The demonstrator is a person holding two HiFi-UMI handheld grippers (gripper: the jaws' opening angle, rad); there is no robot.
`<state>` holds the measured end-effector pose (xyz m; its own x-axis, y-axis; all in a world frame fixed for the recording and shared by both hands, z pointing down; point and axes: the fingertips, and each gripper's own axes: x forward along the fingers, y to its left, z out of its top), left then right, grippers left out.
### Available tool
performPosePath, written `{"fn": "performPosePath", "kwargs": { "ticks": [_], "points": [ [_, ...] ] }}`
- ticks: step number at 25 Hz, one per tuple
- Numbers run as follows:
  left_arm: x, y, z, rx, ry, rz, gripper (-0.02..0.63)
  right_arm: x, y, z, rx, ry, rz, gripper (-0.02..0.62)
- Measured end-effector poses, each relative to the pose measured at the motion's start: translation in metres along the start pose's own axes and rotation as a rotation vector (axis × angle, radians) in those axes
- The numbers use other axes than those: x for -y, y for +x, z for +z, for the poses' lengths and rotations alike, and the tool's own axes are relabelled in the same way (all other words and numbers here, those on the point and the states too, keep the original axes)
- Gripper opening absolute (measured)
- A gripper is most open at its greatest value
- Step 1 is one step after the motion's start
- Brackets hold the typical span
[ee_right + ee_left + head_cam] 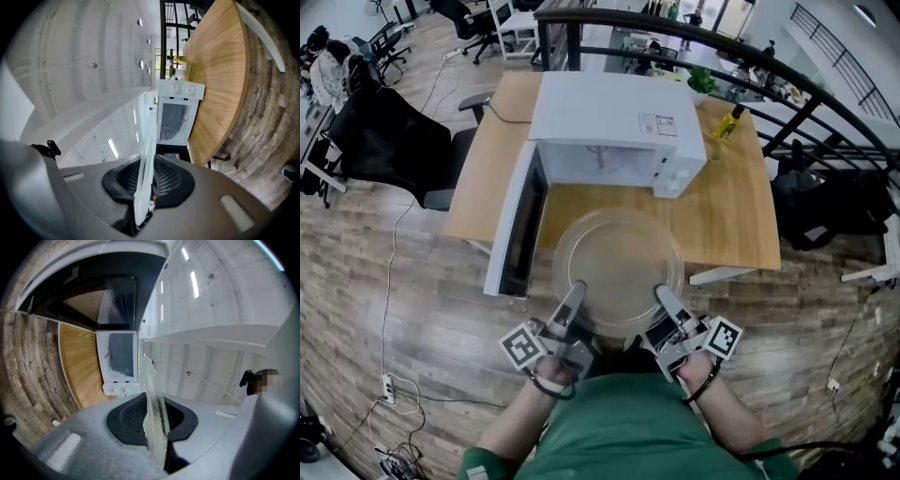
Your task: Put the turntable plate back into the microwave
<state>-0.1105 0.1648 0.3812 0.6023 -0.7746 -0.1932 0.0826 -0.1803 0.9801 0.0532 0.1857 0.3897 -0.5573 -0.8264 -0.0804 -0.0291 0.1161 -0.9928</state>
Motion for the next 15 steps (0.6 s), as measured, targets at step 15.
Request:
{"fn": "performPosePath", "kwargs": {
  "ticks": [15],
  "points": [
    [-0.027, 0.037, 0.023, 0.056, 0.025, 0.045, 0.046, 0.032, 0.040, 0.036, -0.061, 0.047, -0.008, 0.048]
  ]
}}
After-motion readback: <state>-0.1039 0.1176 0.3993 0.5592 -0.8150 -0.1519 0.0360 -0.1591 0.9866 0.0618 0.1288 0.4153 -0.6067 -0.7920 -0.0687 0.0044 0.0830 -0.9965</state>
